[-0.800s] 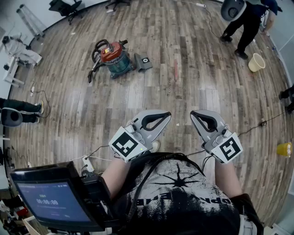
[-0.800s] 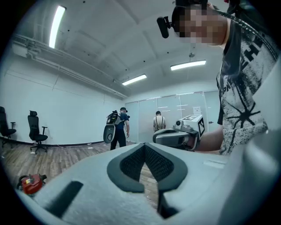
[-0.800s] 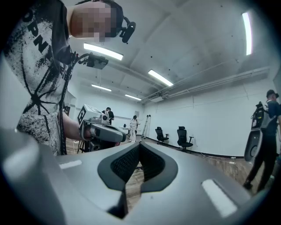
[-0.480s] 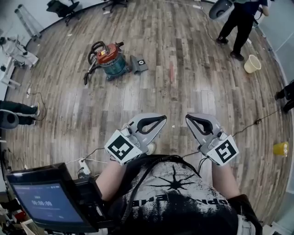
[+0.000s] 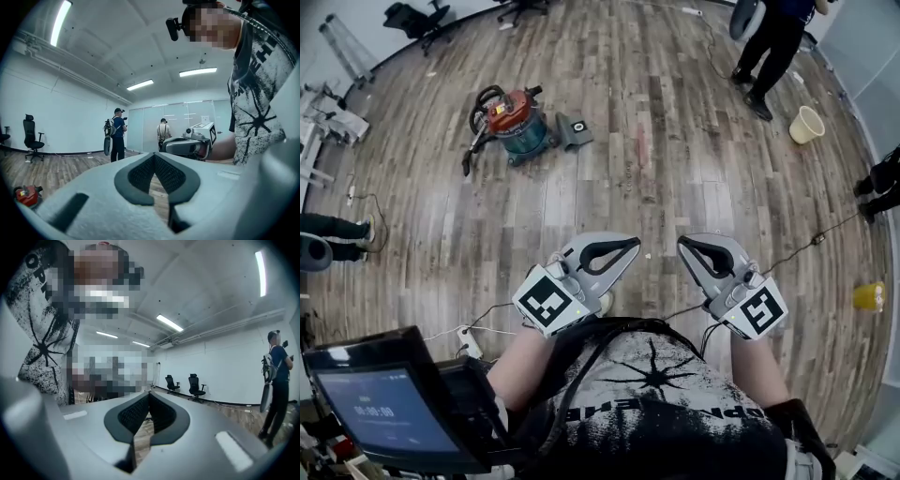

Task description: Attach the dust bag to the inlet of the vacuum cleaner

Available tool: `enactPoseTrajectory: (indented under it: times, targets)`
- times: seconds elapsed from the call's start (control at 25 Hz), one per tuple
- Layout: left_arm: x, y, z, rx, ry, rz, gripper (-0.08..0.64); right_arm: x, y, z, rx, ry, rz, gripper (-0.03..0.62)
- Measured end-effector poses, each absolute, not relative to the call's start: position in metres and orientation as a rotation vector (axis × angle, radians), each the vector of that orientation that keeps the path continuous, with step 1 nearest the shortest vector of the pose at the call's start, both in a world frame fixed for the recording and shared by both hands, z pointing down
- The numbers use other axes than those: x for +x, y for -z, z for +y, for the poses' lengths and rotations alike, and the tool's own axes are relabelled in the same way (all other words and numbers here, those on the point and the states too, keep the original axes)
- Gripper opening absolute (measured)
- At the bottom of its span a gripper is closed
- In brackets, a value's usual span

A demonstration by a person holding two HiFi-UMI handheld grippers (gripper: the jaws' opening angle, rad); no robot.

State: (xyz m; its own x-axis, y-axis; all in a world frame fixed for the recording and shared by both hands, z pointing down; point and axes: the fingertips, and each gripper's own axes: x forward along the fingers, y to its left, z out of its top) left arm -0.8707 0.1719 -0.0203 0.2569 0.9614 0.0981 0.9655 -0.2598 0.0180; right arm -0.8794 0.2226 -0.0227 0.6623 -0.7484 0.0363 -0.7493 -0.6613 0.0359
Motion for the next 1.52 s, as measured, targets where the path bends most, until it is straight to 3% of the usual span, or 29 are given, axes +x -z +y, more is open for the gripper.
enactPoseTrajectory:
  times: [0.68, 1.52]
  targets:
    - [-0.851, 0.018, 0.164, -2.439, 0.102, -1.963, 0.003, -0.866, 0.045, 0.194, 2.808, 0.063, -1.264, 0.005]
    - [-0.821, 0.0, 0.131, -2.056, 0.1, -2.468, 0.003, -0.835, 0.039, 0.148, 2.894, -0.039, -0.732, 0.005]
